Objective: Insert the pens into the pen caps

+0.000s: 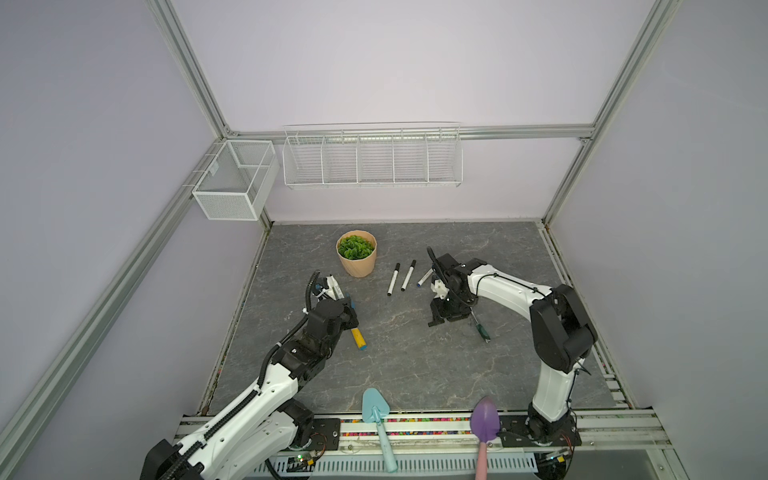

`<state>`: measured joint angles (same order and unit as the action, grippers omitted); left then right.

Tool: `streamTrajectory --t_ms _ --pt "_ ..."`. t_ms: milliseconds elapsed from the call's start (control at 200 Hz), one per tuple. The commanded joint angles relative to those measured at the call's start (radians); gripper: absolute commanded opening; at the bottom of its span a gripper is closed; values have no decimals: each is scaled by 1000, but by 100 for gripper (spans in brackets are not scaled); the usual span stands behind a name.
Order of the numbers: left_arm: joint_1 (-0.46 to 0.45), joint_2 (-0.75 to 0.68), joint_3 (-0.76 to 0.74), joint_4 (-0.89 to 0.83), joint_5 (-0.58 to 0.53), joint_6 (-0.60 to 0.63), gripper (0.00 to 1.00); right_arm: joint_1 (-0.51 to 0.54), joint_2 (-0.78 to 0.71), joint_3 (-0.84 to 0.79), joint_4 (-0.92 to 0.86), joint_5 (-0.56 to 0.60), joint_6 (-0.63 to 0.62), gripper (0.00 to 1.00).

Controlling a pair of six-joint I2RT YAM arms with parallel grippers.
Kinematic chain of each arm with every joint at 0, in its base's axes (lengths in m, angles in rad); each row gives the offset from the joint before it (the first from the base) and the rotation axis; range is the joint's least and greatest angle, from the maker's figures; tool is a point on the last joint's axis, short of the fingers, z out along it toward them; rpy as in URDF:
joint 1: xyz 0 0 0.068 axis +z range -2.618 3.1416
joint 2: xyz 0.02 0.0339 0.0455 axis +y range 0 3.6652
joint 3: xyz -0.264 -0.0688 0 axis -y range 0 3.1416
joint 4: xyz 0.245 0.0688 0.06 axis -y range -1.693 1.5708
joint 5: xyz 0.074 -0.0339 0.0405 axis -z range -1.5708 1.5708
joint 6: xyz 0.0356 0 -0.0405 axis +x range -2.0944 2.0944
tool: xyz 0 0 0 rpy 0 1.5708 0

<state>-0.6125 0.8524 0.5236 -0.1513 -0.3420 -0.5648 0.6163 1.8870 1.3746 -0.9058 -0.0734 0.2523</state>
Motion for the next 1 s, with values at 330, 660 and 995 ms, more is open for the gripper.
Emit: streamTrajectory --t_ms 330,660,995 --pt "-1 -42 20 -38 -51 -17 0 174 158 122 -114 405 -267 58" --pt "-1 -58 26 -56 -75 -11 0 174 203 128 -9 446 -381 58" --pt "-1 -35 49 -68 -82 -12 0 172 233 142 53 261 -420 51"
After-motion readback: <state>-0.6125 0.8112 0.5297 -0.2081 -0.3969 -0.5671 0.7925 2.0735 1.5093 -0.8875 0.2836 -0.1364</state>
